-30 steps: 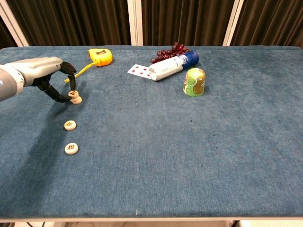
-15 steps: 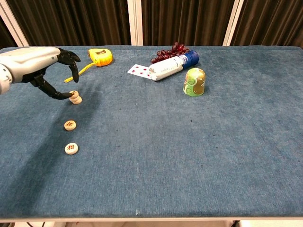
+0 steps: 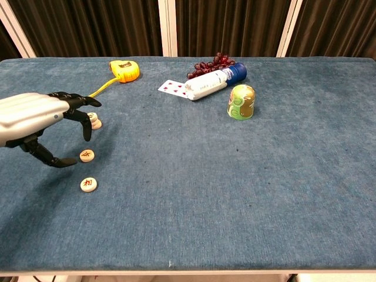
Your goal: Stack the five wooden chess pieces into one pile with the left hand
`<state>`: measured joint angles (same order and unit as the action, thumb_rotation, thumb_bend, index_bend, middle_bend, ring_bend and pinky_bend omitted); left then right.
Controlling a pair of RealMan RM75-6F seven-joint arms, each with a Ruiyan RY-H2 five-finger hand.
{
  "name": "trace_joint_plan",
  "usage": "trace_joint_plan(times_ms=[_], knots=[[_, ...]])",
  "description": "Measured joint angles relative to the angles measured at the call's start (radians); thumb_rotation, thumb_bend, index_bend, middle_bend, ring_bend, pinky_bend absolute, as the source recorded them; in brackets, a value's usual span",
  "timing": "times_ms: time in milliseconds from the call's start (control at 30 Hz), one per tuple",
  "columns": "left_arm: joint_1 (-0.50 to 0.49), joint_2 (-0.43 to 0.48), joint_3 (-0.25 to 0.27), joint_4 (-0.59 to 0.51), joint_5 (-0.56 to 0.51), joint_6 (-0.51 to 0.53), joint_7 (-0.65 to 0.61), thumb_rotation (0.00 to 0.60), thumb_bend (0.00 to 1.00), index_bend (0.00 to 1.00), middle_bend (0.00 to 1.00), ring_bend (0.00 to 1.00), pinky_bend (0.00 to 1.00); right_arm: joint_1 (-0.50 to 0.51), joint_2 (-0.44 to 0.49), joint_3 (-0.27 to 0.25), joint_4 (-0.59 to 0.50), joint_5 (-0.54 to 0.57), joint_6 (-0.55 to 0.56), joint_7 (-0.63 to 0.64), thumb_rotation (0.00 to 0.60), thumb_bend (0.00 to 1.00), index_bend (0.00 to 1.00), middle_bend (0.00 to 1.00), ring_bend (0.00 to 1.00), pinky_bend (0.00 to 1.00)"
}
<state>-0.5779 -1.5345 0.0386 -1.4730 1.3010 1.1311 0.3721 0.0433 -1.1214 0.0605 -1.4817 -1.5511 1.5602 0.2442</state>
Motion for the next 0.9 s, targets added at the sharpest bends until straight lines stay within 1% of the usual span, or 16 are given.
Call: trace_joint_plan(times_ms=[200, 400, 900], knots=[[0.017, -0.033, -0.011, 0.043, 0.01, 0.012, 0.004, 0.586, 0.28, 0.42, 0.0, 0.0, 0.0, -0.008, 0.002, -0.002, -0.01, -0.004, 0.014, -0.009, 0.6, 0.12, 0.0, 0.0, 0.0, 0.0], [0.022, -0.056, -0.022, 0.076, 0.002, -0.014, 0.014, 0.593, 0.29, 0.42, 0.0, 0.0, 0.0, -0.013, 0.005, -0.002, -0.021, -0.007, 0.021, -0.019, 0.6, 0.12, 0.0, 0.0, 0.0, 0.0], [0.027, -0.081, -0.046, 0.102, -0.007, -0.05, 0.029, 0.6, 0.3, 0.45, 0.0, 0.0, 0.0, -0.012, 0.009, 0.001, -0.035, -0.007, 0.018, -0.032, 0.6, 0.12, 0.0, 0.0, 0.0, 0.0]])
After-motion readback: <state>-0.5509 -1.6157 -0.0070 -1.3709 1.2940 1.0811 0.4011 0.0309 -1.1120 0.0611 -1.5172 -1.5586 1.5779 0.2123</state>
